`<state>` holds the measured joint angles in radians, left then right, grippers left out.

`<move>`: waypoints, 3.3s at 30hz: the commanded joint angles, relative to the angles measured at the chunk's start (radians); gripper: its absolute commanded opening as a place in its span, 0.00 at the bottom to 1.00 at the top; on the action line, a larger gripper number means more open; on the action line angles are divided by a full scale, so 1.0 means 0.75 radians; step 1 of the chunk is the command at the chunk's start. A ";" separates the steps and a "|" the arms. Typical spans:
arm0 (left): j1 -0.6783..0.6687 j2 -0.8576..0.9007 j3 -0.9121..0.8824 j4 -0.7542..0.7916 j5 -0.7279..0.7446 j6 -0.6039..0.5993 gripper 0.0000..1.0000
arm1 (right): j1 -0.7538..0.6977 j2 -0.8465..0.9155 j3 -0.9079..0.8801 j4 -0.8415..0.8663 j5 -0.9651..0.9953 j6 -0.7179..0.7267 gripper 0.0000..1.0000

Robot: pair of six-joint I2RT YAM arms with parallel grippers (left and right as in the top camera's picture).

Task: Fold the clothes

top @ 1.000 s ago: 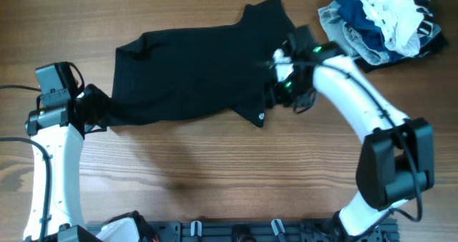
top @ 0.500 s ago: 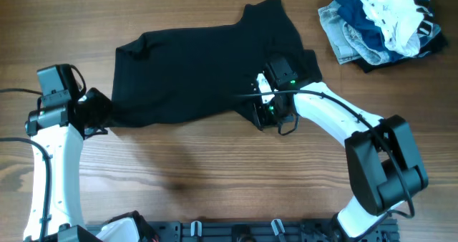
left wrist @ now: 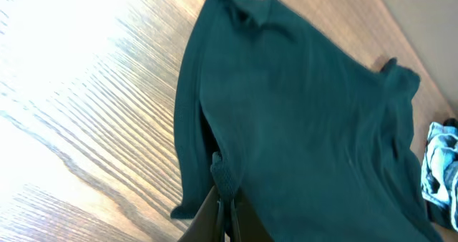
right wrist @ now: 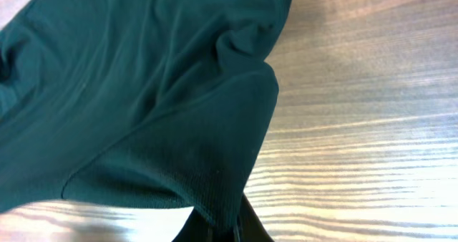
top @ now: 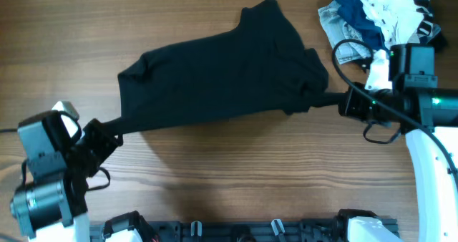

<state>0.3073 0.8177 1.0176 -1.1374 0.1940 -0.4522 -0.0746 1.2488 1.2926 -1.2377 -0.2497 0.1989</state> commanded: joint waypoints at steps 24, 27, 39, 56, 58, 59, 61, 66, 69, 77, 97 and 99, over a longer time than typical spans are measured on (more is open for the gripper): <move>-0.002 0.997 -0.163 0.462 -0.285 -0.107 0.04 | 0.188 0.822 0.081 0.841 -0.130 -0.131 0.04; -0.002 1.077 -0.163 0.495 -0.285 -0.107 0.04 | 0.188 0.860 0.080 0.839 -0.080 -0.132 0.04; -0.012 0.833 0.132 0.408 -0.168 0.063 1.00 | 0.188 0.848 0.608 0.636 -0.080 -0.238 0.84; -0.311 1.436 0.262 0.710 -0.293 0.733 0.56 | 0.217 0.964 0.787 0.592 -0.085 -0.296 0.79; -0.310 1.436 0.260 0.710 -0.302 0.733 0.34 | 0.262 1.008 0.776 0.640 -0.085 -0.295 0.77; -0.310 1.436 0.258 0.710 -0.307 0.733 0.34 | 0.284 1.028 0.773 0.666 -0.084 -0.295 0.77; -0.310 1.436 0.258 0.710 -0.332 0.735 0.35 | 0.318 1.050 0.773 0.715 -0.084 -0.290 0.74; -0.308 1.436 0.258 0.747 -0.504 0.777 0.04 | 0.344 1.053 0.773 0.848 -0.087 -0.249 0.59; -0.307 1.399 0.276 0.778 -0.644 0.630 0.04 | 0.357 1.053 0.773 0.905 -0.080 -0.239 0.54; -0.241 1.266 0.310 0.790 -0.694 0.405 0.04 | 0.358 1.311 0.773 1.197 -0.070 -0.124 0.46; -0.249 1.266 0.309 0.794 -0.513 0.308 0.04 | 0.542 1.734 0.774 1.630 0.459 -0.135 0.57; -0.249 1.266 0.309 0.793 -0.513 0.308 0.04 | 0.537 1.734 0.774 1.675 0.499 -0.164 0.62</move>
<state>0.1234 1.7809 1.2335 -0.5446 -0.1963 -0.2047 0.3359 2.5206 1.8709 -0.0116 0.0608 0.1104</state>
